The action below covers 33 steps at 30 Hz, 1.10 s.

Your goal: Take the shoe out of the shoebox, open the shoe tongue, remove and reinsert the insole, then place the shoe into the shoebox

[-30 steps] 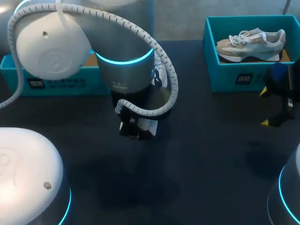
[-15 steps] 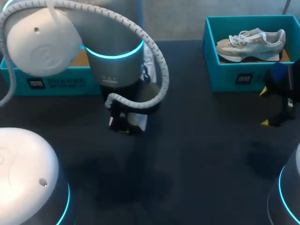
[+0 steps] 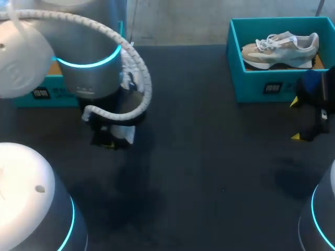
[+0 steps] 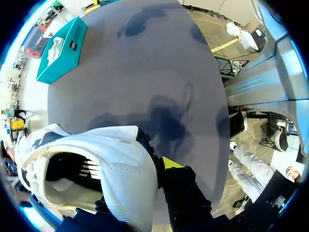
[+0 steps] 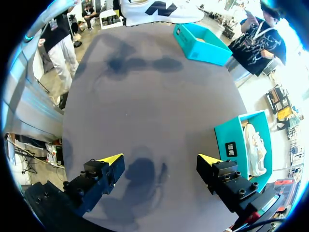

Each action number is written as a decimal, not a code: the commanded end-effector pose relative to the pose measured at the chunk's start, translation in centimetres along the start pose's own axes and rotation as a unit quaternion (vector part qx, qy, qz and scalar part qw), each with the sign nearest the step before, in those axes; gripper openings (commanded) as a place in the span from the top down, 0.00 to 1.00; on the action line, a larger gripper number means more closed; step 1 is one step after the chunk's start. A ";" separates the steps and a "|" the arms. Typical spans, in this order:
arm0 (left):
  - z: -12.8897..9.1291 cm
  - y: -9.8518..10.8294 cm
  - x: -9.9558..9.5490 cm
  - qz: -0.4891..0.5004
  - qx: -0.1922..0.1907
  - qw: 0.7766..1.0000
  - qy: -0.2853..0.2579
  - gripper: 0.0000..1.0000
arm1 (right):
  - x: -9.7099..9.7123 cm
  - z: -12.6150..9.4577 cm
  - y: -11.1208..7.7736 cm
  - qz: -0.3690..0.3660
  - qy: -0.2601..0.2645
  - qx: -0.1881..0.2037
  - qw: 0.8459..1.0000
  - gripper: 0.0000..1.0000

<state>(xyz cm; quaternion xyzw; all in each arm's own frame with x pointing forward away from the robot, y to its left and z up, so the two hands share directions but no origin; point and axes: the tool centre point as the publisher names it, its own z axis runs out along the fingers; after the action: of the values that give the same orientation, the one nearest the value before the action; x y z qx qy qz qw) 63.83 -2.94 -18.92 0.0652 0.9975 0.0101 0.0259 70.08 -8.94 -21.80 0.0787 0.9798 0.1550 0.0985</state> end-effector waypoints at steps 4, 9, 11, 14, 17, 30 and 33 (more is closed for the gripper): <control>0.2 6.8 -0.6 -0.011 0.088 0.996 0.000 1.00 | 0.1 0.1 0.0 0.000 -0.001 0.001 1.000 0.00; 0.5 8.7 -1.8 -0.022 0.089 0.996 0.000 1.00 | 0.1 0.1 0.0 0.000 -0.001 0.001 1.000 0.00; 0.5 9.5 -2.4 -0.027 0.086 0.996 -0.001 1.00 | 0.1 0.1 0.0 0.000 -0.001 0.001 1.000 0.00; 0.5 10.1 -2.8 -0.031 0.083 0.996 0.000 1.00 | 0.1 0.1 0.0 0.000 -0.001 0.001 1.000 0.00; 0.7 10.6 -3.2 -0.033 0.077 0.997 0.004 1.00 | 0.1 0.1 0.0 0.000 -0.001 0.001 1.000 0.00; 0.6 15.5 -6.5 -0.004 0.038 0.999 0.004 1.00 | 0.1 0.1 0.0 0.000 -0.001 0.001 1.000 0.00; 0.8 16.6 -7.5 0.008 0.026 1.000 -0.004 1.00 | 0.1 0.1 0.0 0.000 -0.001 0.001 1.000 0.00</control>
<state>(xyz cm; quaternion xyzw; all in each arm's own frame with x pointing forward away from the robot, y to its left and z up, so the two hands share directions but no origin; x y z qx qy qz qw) 72.51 12.36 -18.99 0.0676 0.9970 -0.0181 0.0323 70.08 -8.94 -21.80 0.0787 0.9798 0.1550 0.0985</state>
